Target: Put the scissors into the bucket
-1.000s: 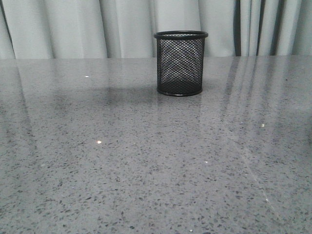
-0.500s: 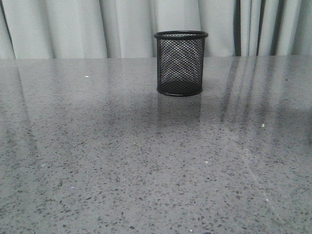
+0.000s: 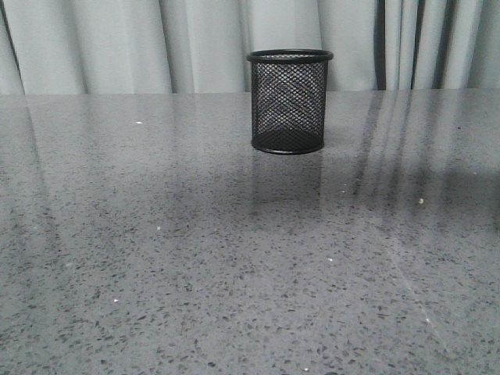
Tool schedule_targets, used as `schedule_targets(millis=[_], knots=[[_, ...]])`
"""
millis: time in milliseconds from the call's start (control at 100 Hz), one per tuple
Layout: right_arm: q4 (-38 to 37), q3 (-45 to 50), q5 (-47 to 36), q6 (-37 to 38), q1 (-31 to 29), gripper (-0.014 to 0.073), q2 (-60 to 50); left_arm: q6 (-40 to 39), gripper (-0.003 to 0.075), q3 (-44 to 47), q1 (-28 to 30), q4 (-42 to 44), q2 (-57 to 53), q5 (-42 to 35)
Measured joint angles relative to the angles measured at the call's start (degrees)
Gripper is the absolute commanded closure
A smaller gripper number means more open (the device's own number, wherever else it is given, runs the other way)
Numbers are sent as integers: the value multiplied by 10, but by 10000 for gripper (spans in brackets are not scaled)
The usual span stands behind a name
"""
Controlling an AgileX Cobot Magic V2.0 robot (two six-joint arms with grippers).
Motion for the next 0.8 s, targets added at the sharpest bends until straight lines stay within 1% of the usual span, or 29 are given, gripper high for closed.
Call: schedule_targets(millis=[110, 180, 250, 310, 360, 430, 470, 490, 570, 620, 670, 690, 740, 800], knots=[[14, 0, 0, -17, 1, 153, 6, 0, 726, 0, -1, 0, 0, 0], [23, 0, 0, -27, 1, 207, 6, 0, 726, 0, -1, 0, 0, -1], [27, 0, -1, -31, 1, 305, 6, 0, 725, 0, -1, 0, 0, -1], [29, 0, -1, -34, 1, 405, 7, 0, 720, 0, -1, 0, 0, -2], [32, 0, -1, -36, 1, 482, 9, 0, 706, 0, -1, 1, 0, -2], [36, 0, 1, -37, 2, 587, 10, 0, 668, 0, -1, 2, 0, -3], [42, 0, 4, -40, 2, 644, 11, 0, 641, 0, -1, 4, 0, -3], [46, -1, 5, -41, 2, 668, 11, 0, 612, 0, -1, 4, 0, -3], [53, -1, 6, -41, 2, 665, 13, 0, 507, 0, -1, 5, 0, -5], [55, -1, 6, -41, 2, 665, 13, 0, 408, 0, -1, 6, 0, -5], [51, -1, 6, -46, 2, 665, 13, 0, 331, 0, -1, 6, 0, -5], [50, -1, 6, -46, 2, 665, 13, 0, 286, 0, -1, 5, 0, -5], [44, -1, 3, -49, 2, 665, 15, 0, 230, -1, -1, 2, 0, -5], [42, -1, 1, -50, 2, 665, 17, 0, 214, -1, -1, 1, 0, -5]])
